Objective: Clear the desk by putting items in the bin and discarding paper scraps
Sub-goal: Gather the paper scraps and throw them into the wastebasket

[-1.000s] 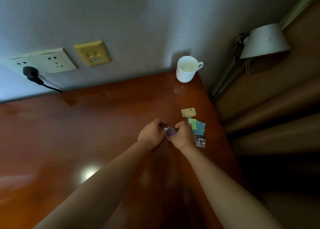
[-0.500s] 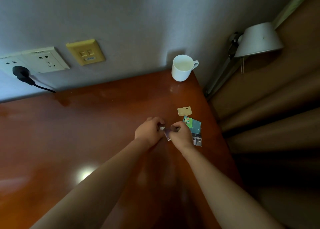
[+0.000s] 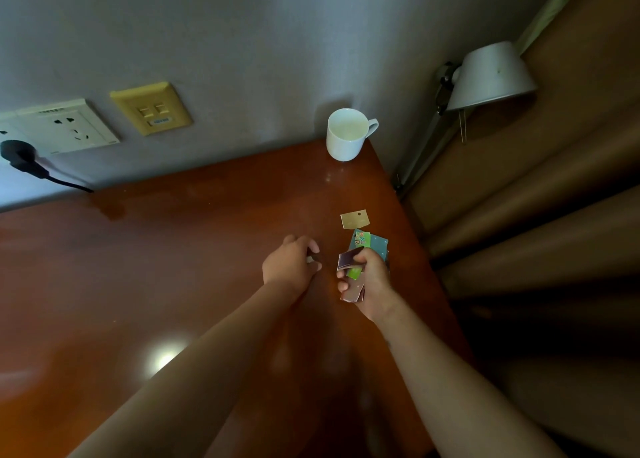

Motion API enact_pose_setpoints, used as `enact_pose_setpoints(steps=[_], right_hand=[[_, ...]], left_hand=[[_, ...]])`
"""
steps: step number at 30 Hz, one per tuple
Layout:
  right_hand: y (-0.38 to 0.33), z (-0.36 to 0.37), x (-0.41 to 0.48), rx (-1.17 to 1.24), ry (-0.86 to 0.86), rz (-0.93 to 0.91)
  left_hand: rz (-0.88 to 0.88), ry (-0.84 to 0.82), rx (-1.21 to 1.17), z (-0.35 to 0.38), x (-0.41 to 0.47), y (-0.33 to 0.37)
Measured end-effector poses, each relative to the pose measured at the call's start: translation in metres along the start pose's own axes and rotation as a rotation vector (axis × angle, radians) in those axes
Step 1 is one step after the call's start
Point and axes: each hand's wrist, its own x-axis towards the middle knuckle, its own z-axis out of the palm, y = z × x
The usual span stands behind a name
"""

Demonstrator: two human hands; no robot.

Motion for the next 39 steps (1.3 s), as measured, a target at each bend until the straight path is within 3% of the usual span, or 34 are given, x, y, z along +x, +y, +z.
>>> enact_pose_setpoints(steps=[12,23,25,27,29,32,39], right_hand=[[0.003,-0.003,-0.002,0.009,-0.011,-0.027],[0.006,0.001,-0.007,0.015,-0.031,-0.051],[0.005,0.001,-0.009,0.095,-0.013,-0.081],[0.003,-0.002,-0.01,0.138,0.009,-0.093],[0.002,-0.008,-0.009,0.12,0.047,-0.115],[-0.002,-0.02,-0.008,-0.02,0.148,-0.16],[-0.005,-0.047,0.0,-0.352,0.414,-0.324]], left_hand=[[-0.092,0.122,0.041,0.0,-0.011,-0.004],[-0.112,0.082,0.01,0.004,-0.008,-0.001],[-0.1,0.018,-0.108,0.006,-0.005,0.0],[-0.136,-0.029,-0.451,0.008,-0.004,0.006],[-0.261,-0.09,-0.81,0.007,-0.003,0.019],[-0.433,-0.234,-1.114,0.002,-0.006,0.042],[-0.563,-0.348,-1.309,0.008,0.002,0.061]])
